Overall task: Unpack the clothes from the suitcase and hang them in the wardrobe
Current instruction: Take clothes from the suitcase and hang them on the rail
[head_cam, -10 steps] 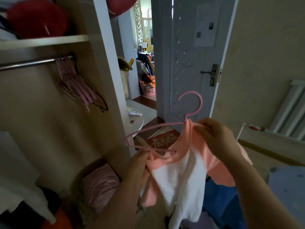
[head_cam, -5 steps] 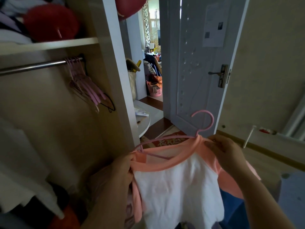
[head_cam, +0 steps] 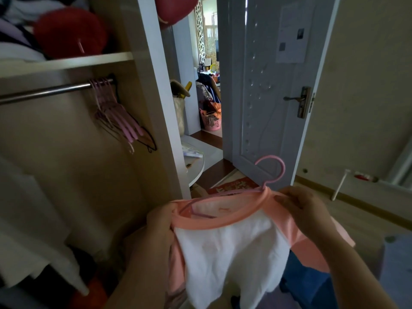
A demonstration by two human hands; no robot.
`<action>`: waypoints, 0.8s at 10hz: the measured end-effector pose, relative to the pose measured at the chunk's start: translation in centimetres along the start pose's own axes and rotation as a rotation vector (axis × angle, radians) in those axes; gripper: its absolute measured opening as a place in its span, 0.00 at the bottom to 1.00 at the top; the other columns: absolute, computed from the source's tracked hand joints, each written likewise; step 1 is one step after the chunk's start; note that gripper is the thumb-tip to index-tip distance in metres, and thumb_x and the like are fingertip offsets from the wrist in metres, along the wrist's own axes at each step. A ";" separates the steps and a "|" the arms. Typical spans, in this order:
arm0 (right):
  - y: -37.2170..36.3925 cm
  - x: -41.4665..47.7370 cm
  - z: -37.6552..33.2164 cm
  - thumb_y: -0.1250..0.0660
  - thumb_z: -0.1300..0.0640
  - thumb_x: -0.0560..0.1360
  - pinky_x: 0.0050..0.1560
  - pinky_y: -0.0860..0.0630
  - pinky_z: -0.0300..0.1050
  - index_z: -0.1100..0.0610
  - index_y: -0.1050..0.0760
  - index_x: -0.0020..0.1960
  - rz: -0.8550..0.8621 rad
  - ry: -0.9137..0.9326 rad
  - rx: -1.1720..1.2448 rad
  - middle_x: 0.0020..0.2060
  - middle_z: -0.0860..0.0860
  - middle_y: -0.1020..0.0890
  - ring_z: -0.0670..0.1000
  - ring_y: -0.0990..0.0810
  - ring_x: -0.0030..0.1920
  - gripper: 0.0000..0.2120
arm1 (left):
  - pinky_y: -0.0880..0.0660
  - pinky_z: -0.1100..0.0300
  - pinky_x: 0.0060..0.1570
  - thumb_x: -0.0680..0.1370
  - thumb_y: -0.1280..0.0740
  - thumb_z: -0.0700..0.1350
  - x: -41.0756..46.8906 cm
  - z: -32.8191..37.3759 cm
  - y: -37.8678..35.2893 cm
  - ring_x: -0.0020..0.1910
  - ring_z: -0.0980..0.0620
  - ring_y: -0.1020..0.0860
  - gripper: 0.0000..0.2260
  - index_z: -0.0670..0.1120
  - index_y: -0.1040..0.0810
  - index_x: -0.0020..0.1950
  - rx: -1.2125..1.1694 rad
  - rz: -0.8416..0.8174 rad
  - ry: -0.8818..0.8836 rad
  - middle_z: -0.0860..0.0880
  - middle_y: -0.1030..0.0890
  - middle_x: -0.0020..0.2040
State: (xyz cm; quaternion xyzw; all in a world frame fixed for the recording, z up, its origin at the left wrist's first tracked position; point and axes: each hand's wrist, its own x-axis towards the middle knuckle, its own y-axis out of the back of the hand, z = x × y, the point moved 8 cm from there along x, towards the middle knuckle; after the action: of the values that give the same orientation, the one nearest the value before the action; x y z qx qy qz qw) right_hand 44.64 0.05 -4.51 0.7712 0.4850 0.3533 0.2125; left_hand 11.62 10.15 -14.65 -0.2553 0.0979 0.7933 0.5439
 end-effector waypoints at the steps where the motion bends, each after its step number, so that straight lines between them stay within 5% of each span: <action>1: -0.5 0.0 0.3 0.32 0.53 0.75 0.47 0.27 0.47 0.50 0.18 0.48 0.017 0.017 -0.126 0.39 0.44 0.21 0.49 0.23 0.43 0.05 | 0.23 0.56 0.46 0.76 0.34 0.41 -2.3 2.4 -2.0 0.54 0.40 0.21 0.07 0.40 0.19 0.49 0.465 -0.036 -0.173 0.39 0.19 0.54; 2: -2.5 0.0 -0.3 0.33 0.49 0.75 0.51 0.25 0.53 0.47 0.18 0.49 -0.063 0.031 -0.171 0.45 0.45 0.18 0.52 0.22 0.47 0.06 | 0.25 0.60 0.39 0.73 0.33 0.37 -4.0 3.9 -4.1 0.39 0.49 0.21 0.08 0.48 0.17 0.40 0.554 -0.078 -0.357 0.49 0.19 0.37; 3: -4.1 -0.1 -0.6 0.35 0.48 0.75 0.48 0.23 0.52 0.45 0.19 0.48 -0.080 0.027 -0.114 0.44 0.43 0.17 0.49 0.21 0.45 0.07 | 0.21 0.57 0.46 0.69 0.29 0.43 -6.5 3.8 -7.7 0.41 0.50 0.17 0.05 0.53 0.15 0.39 0.589 -0.361 -0.502 0.51 0.16 0.38; 4: -3.8 0.2 0.0 0.35 0.48 0.75 0.45 0.23 0.49 0.45 0.19 0.47 -0.025 -0.013 -0.073 0.43 0.43 0.17 0.47 0.20 0.41 0.06 | 0.22 0.56 0.55 0.71 0.28 0.48 -6.8 3.0 -9.4 0.48 0.53 0.18 0.16 0.50 0.18 0.58 0.741 -0.590 -0.495 0.52 0.16 0.49; 5: -3.5 0.7 0.1 0.33 0.50 0.75 0.45 0.23 0.49 0.46 0.18 0.47 -0.026 -0.018 -0.028 0.43 0.43 0.16 0.47 0.20 0.42 0.05 | 0.25 0.61 0.54 0.76 0.32 0.43 -7.3 3.5 -9.7 0.51 0.57 0.21 0.15 0.52 0.22 0.63 1.027 -0.566 -0.690 0.55 0.21 0.52; 6: -3.4 1.0 -0.7 0.33 0.51 0.75 0.48 0.23 0.50 0.43 0.18 0.51 -0.043 0.047 -0.025 0.46 0.40 0.17 0.47 0.20 0.46 0.07 | 0.23 0.56 0.49 0.76 0.33 0.48 -8.1 5.2 -9.5 0.48 0.54 0.22 0.07 0.54 0.19 0.53 1.173 -0.318 -1.054 0.54 0.19 0.47; 8: 0.5 0.8 1.2 0.43 0.48 0.79 0.51 0.29 0.46 0.41 0.21 0.56 0.071 -0.022 -0.283 0.48 0.43 0.18 0.47 0.24 0.47 0.13 | 0.27 0.56 0.47 0.79 0.37 0.44 -6.3 6.9 -6.9 0.47 0.49 0.21 0.05 0.49 0.22 0.47 0.805 -0.217 -0.928 0.49 0.19 0.46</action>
State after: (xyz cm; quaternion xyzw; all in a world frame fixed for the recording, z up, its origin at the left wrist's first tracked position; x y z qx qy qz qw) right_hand 46.08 0.60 -4.71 0.7540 0.4005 0.4168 0.3120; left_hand 17.62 10.75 -4.70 0.3326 0.1162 0.6627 0.6608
